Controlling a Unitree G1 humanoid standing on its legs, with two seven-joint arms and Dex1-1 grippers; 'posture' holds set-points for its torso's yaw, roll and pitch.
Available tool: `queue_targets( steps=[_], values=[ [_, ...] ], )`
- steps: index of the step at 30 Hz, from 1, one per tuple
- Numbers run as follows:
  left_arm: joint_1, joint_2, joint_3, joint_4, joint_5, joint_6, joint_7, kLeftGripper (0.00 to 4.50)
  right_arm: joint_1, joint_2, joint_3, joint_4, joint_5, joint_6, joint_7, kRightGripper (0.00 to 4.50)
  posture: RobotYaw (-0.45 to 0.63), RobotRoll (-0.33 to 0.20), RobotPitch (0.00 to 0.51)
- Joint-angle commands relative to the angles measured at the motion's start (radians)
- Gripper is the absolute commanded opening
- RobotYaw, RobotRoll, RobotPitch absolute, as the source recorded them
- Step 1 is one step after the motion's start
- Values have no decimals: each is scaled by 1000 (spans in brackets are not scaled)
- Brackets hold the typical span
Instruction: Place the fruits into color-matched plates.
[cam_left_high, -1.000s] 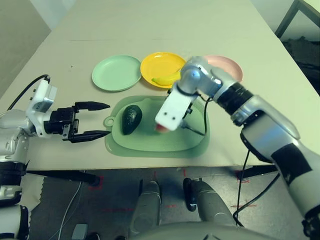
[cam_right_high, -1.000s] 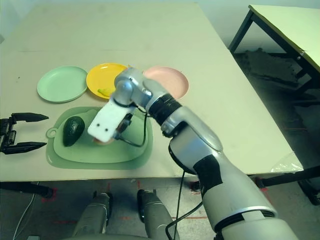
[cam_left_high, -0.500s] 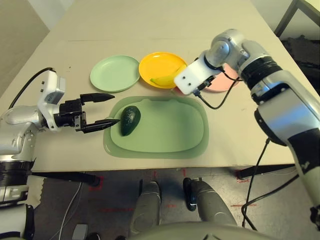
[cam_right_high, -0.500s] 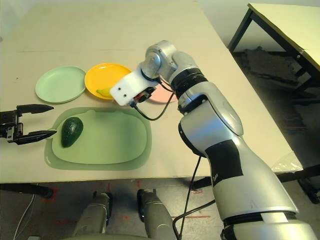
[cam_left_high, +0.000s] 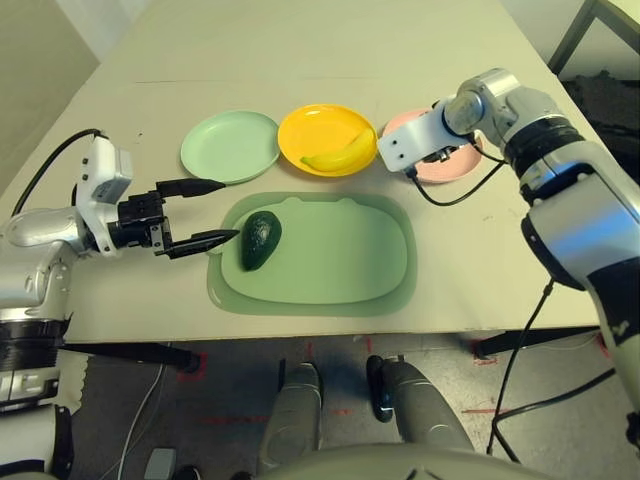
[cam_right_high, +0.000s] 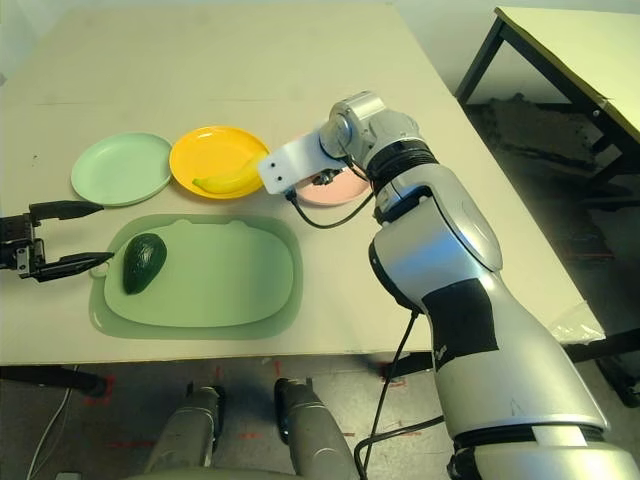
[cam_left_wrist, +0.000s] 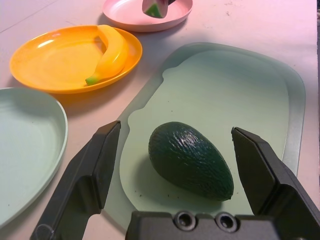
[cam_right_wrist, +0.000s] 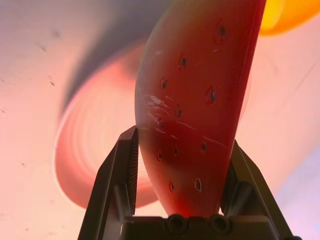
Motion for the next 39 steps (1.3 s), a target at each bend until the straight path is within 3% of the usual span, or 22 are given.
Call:
queue_targets(
  steps=[1,20,26,27,34,39],
  values=[
    [33,3,26,-22,11,-3,7,4500,23,-13,6,12,-22,18,-25,2142,67,0,222],
    [72,6,52,-11,8,-17,-27,4500,66,-27,0,22,-57,78,-78,2142,72,0,235],
    [75,0,43,-3,15,-31,-34,4500,64,-26,-1,22,-58,79,-82,4311,68,0,236],
    [73,-1,42,0,16,-31,-35,4500,63,-27,-1,22,-58,80,-84,4481,67,0,235],
    [41,3,40,18,15,-25,-36,4500,40,-45,5,21,-67,70,-76,4481,60,0,224],
    [10,6,30,58,30,-38,-54,4500,-19,-84,-14,10,-48,13,24,4481,51,0,217]
  ],
)
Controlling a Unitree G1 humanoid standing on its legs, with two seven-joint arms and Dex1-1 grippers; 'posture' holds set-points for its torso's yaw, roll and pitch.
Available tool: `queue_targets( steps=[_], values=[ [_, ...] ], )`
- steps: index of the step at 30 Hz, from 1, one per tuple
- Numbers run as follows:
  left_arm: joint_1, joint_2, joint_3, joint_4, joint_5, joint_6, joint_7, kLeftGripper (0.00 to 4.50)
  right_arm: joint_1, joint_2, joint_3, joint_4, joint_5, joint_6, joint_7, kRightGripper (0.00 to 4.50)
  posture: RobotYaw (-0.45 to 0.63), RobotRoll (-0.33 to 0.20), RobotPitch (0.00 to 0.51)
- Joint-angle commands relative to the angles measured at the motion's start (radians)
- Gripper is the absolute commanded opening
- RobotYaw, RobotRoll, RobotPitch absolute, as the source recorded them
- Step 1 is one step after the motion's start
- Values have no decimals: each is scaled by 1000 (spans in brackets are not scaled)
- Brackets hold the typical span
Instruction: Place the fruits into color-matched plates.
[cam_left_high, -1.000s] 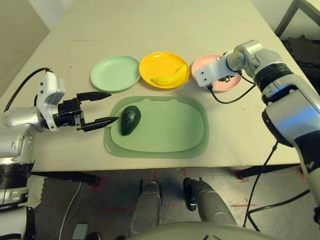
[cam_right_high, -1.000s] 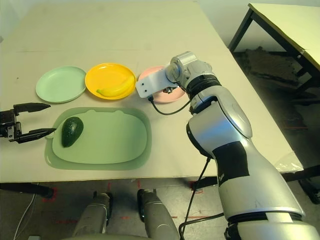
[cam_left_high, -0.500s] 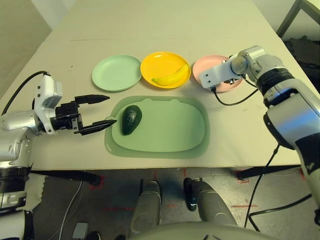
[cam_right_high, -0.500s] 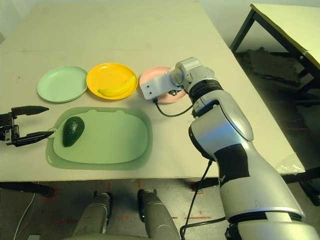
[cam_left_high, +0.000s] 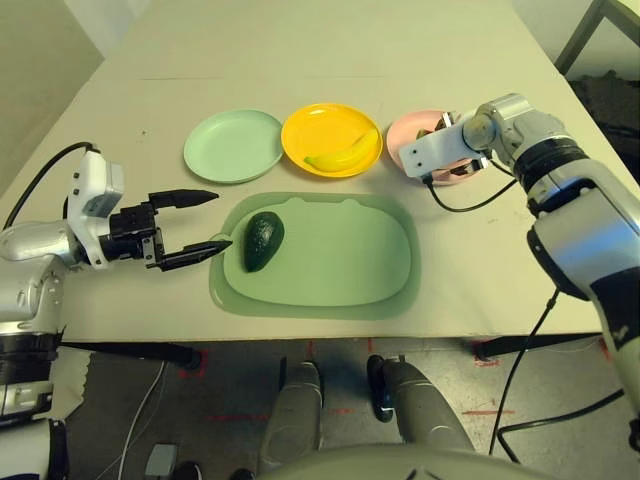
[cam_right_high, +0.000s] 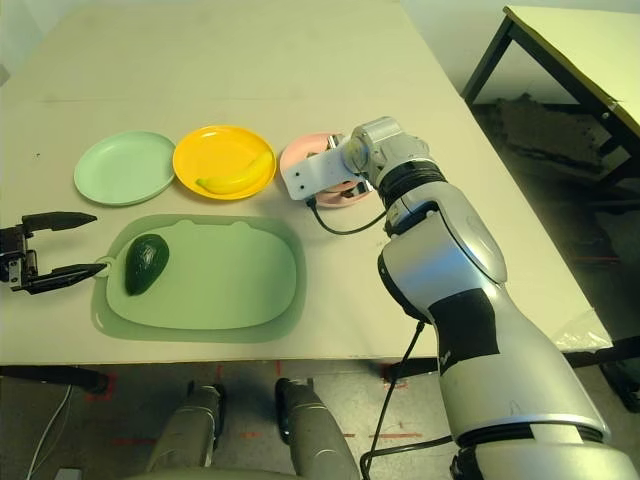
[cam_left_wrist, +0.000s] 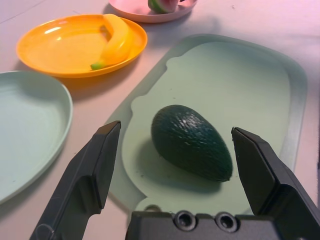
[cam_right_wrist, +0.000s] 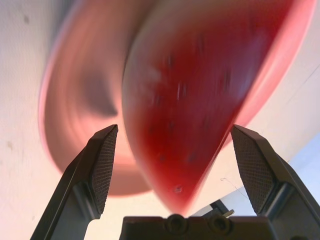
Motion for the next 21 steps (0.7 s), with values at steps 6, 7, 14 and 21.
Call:
queue_targets(
  steps=[6,7,14,21],
  values=[
    [-42,4,-14,65,37,-26,-33,4500,-107,-102,-101,-40,112,-126,278,4481,44,0,213],
    [-44,5,-13,70,39,-29,-36,4500,-110,-117,-124,-50,139,-131,319,4481,43,0,213],
    [-77,10,-16,115,61,-49,-57,4500,-30,-159,-332,-211,415,-29,616,4481,29,0,203],
    [-128,18,-38,155,97,-83,-82,4500,359,-147,-532,-821,752,489,720,4481,32,0,200]
  ],
)
